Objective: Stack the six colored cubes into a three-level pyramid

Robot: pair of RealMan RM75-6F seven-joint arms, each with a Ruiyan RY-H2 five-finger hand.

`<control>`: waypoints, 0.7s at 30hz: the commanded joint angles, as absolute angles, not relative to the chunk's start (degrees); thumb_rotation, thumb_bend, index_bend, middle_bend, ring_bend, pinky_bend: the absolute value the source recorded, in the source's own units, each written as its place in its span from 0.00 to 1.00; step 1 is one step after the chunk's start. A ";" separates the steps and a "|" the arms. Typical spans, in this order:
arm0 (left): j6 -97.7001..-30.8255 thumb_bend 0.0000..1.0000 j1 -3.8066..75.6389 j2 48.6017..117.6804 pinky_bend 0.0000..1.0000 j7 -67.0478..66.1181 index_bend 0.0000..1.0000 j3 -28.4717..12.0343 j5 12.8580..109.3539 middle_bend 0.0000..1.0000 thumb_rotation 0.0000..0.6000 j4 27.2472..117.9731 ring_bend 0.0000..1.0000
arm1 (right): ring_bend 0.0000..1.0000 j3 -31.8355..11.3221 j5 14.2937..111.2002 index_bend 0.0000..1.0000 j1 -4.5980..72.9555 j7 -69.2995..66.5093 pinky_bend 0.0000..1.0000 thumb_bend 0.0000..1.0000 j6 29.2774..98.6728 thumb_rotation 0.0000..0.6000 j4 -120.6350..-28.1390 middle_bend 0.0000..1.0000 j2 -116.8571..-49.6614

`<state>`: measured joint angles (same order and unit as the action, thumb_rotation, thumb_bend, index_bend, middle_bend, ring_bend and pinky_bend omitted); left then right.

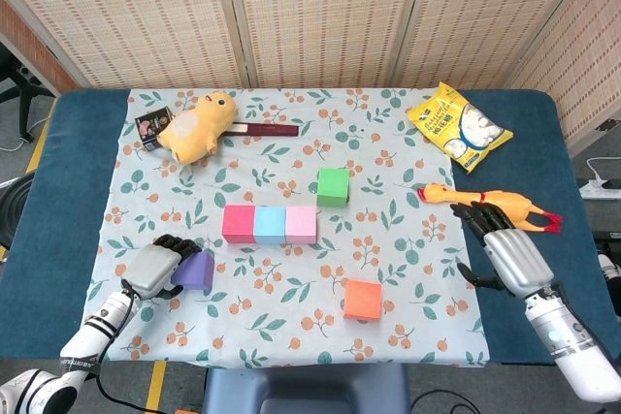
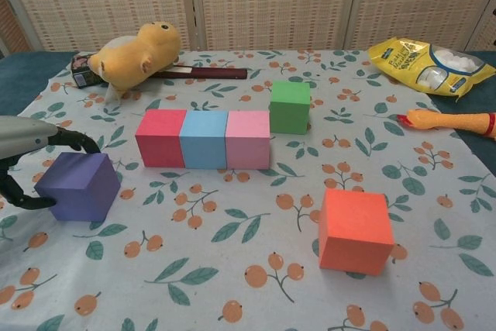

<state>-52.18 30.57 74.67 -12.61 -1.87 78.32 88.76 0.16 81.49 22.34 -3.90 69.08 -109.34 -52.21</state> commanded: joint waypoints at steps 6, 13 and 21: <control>-54.80 0.28 30.29 70.98 0.29 -10.82 0.45 -2.14 79.68 0.39 1.00 90.89 0.36 | 0.00 -0.30 81.79 0.00 21.54 -4.04 0.00 0.26 68.86 1.00 -109.49 0.15 -52.02; -55.75 0.28 32.93 63.45 0.29 -4.68 0.45 -6.81 80.32 0.39 1.00 96.41 0.36 | 0.00 -0.74 81.83 0.00 20.80 -3.69 0.00 0.26 68.82 1.00 -110.22 0.15 -51.65; -46.63 0.29 41.77 63.10 0.29 -8.63 0.41 -11.71 73.36 0.38 1.00 98.09 0.35 | 0.00 -0.38 83.09 0.00 18.51 -2.85 0.00 0.26 70.96 1.00 -112.03 0.15 -50.46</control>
